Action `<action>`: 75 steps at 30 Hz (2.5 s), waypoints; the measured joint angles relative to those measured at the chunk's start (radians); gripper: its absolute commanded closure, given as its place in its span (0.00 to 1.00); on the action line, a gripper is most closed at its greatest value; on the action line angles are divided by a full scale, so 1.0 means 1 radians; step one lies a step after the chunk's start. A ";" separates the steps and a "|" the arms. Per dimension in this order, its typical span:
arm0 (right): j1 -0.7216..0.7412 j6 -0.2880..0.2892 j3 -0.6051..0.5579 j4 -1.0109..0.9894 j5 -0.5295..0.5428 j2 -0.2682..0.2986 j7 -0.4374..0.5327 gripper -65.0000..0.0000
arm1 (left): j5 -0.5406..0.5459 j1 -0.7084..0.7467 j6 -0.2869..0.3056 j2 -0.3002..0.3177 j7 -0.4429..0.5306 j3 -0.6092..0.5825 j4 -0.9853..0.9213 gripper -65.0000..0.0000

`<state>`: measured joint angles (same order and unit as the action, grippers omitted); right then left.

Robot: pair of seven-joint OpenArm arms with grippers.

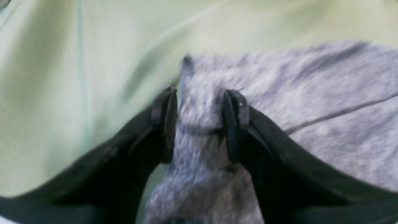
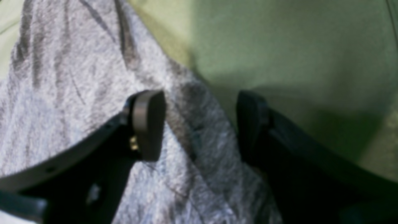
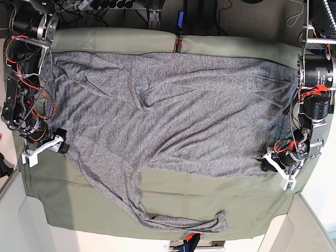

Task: Fold the T-shirt properly
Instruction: 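Grasp the shirt's side edges near the hem with both grippers, then pull the grasped side edges apart and toward the robot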

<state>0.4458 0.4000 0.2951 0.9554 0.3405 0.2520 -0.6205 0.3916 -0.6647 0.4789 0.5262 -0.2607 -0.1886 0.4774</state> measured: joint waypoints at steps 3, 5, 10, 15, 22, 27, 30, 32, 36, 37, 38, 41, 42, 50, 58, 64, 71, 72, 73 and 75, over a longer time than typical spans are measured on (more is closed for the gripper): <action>0.000 0.000 0.000 0.000 0.000 0.000 0.000 0.43 | 0.001 0.023 0.000 0.000 0.003 0.000 0.000 0.52; 0.000 0.000 0.000 0.000 0.000 0.000 0.000 0.43 | 0.003 0.026 0.000 0.000 0.007 0.000 0.000 0.52; 0.000 0.000 0.000 0.000 0.007 0.000 -0.008 0.43 | 0.039 0.033 0.001 0.000 0.007 0.000 0.000 0.52; 0.000 0.000 0.000 0.000 0.007 0.000 -0.008 0.43 | 0.051 0.034 0.034 -0.015 0.000 0.000 0.000 0.52; 0.000 0.000 0.000 0.000 0.007 0.000 -0.008 0.43 | 0.031 0.031 0.038 -0.042 0.008 0.001 0.000 0.69; 0.000 0.000 0.000 0.000 0.011 0.000 -0.004 0.43 | 0.029 0.031 0.038 -0.042 0.014 0.001 0.000 0.86; 0.000 0.000 0.000 0.000 0.010 0.000 0.000 0.53 | 0.029 0.031 0.038 -0.042 0.020 0.001 0.000 0.98; -0.002 0.000 0.000 0.000 0.010 0.000 -0.001 0.66 | 0.029 0.033 0.038 -0.042 0.027 0.001 0.000 1.00; -0.003 0.003 0.000 0.000 0.010 0.000 -0.001 0.85 | 0.024 0.034 0.038 -0.042 0.046 0.001 0.000 1.00; -0.003 0.016 0.000 0.000 0.010 0.000 -0.001 0.92 | 0.024 0.033 0.038 -0.042 0.048 0.001 0.000 1.00; -0.003 0.035 0.000 0.000 0.010 0.000 -0.001 1.00 | 0.024 0.033 0.038 -0.042 0.049 0.001 0.000 1.00; -0.003 0.075 0.000 0.000 0.010 0.000 -0.001 1.00 | 0.020 0.025 0.038 -0.039 0.048 0.001 0.000 1.00; -0.003 0.091 0.000 0.000 0.010 0.000 -0.001 1.00 | 0.018 0.021 0.039 -0.035 0.053 0.001 0.000 1.00; -0.005 0.105 0.000 0.056 0.010 0.002 -0.032 1.00 | 0.001 0.023 0.188 0.022 0.105 0.000 0.081 1.00; -0.117 0.109 0.000 0.260 0.071 0.003 -0.059 1.00 | 0.005 0.033 0.209 0.059 0.106 -0.001 0.123 1.00; -0.183 0.109 0.000 0.303 0.071 0.003 -0.061 1.00 | 0.095 0.016 0.207 0.078 0.053 -0.001 0.131 0.98; -0.199 0.109 0.000 0.302 0.078 0.003 -0.037 1.00 | 0.089 0.030 0.207 0.070 0.029 -0.001 0.131 0.84; -0.199 0.109 0.000 0.303 0.079 0.003 -0.018 1.00 | 0.089 0.030 0.207 0.071 0.029 -0.001 0.131 0.85; -0.198 0.109 0.000 0.303 0.079 0.003 -0.008 1.00 | 0.089 0.030 0.207 0.071 0.029 -0.001 0.131 0.85; -0.199 0.109 0.000 0.303 0.079 0.003 0.000 1.00 | 0.089 0.030 0.207 0.072 0.029 -0.001 0.131 0.85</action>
<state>0.2470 0.5087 0.2947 1.2587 0.4191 0.2546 -0.6201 0.4808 -0.6346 0.6861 0.5983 -0.2317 -0.1898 0.6086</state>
